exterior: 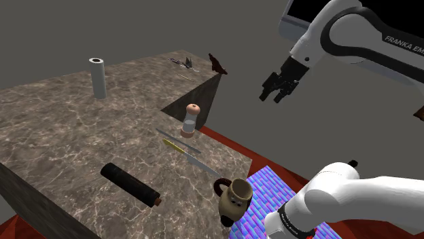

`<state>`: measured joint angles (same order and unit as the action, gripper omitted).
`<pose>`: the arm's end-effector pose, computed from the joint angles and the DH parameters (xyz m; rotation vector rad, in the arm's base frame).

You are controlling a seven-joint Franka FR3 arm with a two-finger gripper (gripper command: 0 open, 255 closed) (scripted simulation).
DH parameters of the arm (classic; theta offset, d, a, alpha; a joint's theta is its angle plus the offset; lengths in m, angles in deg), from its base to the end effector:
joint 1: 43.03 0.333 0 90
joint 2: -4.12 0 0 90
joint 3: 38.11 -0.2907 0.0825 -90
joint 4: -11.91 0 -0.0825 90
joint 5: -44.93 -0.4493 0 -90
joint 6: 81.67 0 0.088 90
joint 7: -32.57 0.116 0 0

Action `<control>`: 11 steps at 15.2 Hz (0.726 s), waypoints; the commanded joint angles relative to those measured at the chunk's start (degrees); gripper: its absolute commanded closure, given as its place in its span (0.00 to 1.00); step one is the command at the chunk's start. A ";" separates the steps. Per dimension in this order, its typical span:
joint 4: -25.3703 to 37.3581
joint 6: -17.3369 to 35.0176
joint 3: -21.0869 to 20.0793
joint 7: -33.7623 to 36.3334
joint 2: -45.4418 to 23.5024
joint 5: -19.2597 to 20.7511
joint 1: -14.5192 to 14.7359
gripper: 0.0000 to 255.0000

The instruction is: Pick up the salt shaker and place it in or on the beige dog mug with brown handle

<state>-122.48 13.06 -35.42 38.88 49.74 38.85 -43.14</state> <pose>0.3969 -0.0107 0.5818 -2.9862 0.2243 -0.1471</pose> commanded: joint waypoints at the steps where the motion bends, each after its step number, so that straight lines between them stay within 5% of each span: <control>1: 0.00 0.00 0.00 0.00 0.00 0.00 0.00 0.00; 11: 4.98 13.15 -3.20 1.66 -20.16 -2.61 2.20 0.00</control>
<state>-117.58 24.68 -38.48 40.62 31.42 36.40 -41.06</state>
